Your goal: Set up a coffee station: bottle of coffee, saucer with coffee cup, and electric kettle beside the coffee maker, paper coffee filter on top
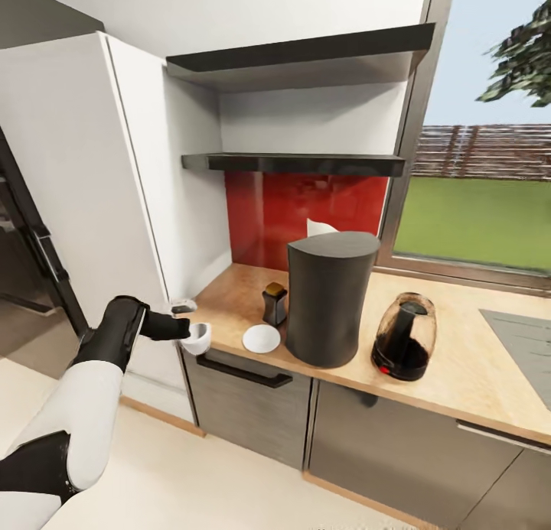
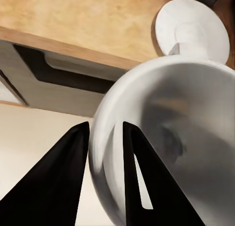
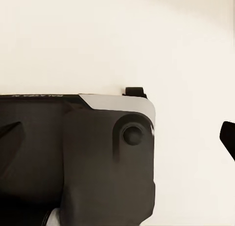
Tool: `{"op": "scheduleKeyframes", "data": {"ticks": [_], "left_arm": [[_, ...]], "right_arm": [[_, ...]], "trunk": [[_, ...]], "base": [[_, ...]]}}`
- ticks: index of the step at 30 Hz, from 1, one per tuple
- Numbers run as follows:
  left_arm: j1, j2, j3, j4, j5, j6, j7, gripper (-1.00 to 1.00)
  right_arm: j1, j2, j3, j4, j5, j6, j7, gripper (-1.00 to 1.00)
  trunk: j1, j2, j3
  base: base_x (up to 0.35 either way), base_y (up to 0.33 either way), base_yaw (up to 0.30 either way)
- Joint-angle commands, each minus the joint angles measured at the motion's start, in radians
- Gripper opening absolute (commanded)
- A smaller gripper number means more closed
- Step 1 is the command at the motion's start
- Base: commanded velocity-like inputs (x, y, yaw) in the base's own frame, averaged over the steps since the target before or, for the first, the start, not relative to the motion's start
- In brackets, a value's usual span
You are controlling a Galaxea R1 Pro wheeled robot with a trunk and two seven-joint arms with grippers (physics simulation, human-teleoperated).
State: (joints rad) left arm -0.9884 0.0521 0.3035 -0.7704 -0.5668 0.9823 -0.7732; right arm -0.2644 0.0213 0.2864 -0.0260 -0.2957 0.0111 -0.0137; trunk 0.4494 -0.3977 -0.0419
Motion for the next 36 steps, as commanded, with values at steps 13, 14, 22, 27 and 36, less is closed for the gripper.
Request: {"op": "scheduleKeyframes", "data": {"ticks": [13,14,22,27,36], "left_arm": [[-0.001,0.0,-0.003,-0.005,-0.008,0.0,-0.011,-1.0],[-0.002,0.0,-0.003,-0.008,-0.008,-0.002,-0.011,-1.0],[-0.004,-0.046,0.005,-0.016,0.0,-0.038,0.134,-1.0],[-0.002,-0.091,0.005,-0.005,0.003,-0.116,0.269,-1.0],[0.002,-0.092,0.005,-0.003,0.003,-0.125,0.28,-1.0]], "right_arm": [[-0.001,0.002,0.009,0.0,-0.01,0.001,-0.001,1.0],[-0.001,0.001,0.009,-0.001,-0.01,0.001,-0.001,1.0],[-0.001,0.002,0.012,0.0,-0.004,0.001,-0.005,1.0],[-0.001,0.001,0.013,0.0,-0.002,-0.002,-0.003,1.0],[-0.001,-0.006,0.01,-0.001,-0.009,0.001,-0.002,1.0]], "trunk": [[0.001,-0.002,-0.002],[0.001,-0.002,-0.002],[0.001,-0.002,-0.002],[0.001,-0.002,-0.002],[0.001,-0.002,-0.002]], "base": [[0.0,0.0,-0.267],[0.0,0.0,-0.267],[0.0,0.0,-0.151],[0.0,0.0,-0.002],[0.005,0.0,-0.014]]}}
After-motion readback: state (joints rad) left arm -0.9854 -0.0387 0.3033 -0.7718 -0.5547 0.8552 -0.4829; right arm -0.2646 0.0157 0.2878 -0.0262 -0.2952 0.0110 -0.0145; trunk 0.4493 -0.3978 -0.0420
